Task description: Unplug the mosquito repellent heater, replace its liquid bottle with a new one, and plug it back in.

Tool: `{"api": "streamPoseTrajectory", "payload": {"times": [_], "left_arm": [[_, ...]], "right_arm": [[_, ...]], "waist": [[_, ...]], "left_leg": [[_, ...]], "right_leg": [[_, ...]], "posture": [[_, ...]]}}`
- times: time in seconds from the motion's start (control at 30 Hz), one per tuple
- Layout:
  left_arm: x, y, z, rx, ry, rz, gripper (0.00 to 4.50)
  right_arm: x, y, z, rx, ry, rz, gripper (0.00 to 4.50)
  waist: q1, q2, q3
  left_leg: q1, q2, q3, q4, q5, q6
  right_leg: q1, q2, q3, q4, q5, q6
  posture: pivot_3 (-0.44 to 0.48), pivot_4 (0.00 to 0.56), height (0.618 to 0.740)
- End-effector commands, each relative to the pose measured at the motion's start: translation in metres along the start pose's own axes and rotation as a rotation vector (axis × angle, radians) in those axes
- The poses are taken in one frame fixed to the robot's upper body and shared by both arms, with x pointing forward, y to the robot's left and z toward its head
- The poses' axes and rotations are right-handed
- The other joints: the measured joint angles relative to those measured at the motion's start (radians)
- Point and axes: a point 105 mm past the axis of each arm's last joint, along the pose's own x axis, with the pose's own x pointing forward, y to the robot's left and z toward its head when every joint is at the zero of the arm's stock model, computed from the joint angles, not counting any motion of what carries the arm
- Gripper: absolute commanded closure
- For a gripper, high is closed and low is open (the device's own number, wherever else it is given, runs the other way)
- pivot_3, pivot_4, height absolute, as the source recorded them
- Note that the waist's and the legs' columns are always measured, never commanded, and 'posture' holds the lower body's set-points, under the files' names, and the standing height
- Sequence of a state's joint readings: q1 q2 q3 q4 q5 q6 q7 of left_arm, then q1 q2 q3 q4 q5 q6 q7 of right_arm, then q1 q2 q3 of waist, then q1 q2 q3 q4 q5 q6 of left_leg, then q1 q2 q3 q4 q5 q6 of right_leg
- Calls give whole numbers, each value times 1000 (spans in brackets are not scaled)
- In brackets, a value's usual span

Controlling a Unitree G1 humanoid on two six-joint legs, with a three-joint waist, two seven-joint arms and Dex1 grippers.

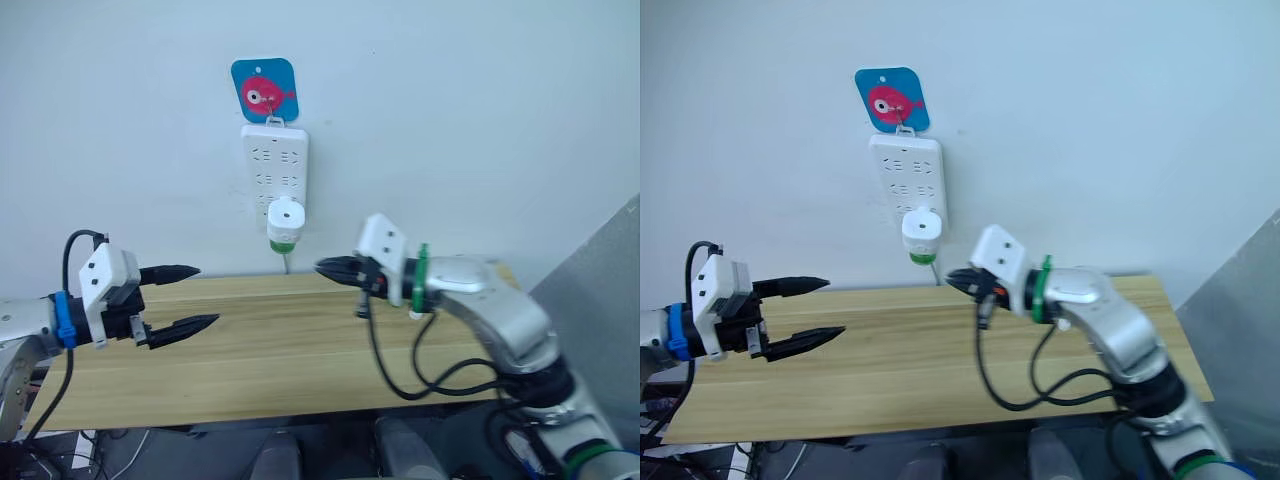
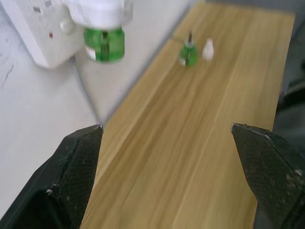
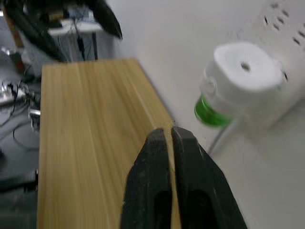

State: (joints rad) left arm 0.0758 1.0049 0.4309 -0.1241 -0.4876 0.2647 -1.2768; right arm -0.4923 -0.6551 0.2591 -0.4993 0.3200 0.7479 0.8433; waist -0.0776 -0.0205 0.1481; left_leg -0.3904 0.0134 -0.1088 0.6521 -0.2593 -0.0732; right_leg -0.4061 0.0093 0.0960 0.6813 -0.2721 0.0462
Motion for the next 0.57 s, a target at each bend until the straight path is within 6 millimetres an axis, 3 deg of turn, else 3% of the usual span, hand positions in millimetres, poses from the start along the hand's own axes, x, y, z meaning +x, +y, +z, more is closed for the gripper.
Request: {"api": "streamPoseTrajectory", "payload": {"times": [0.03,0.13,0.27,0.57], "left_arm": [[-10,11,5,62,24,30,0],[-10,6,4,36,80,-22,0],[-10,14,4,40,161,35,0],[-14,18,17,11,138,59,0]], "right_arm": [[-35,-2,-2,-80,73,37,2791],[-72,-17,-18,-128,213,44,1670],[-101,-25,-20,-135,278,70,161],[-110,-29,8,-184,158,107,45]], "waist": [[0,-1,-1],[-6,-2,-4],[-10,-3,-8],[-9,0,-21]], "left_leg": [[0,0,1,0,0,0],[1,1,2,-1,0,0],[3,1,4,-2,0,0],[6,1,5,-5,0,0]], "right_leg": [[0,-1,0,-1,0,1],[0,0,0,0,-1,1],[0,-1,2,0,-1,2],[1,0,2,0,-1,1]], "posture": [[-7,40,734],[-12,32,734],[-13,26,734],[-11,18,734]]}}
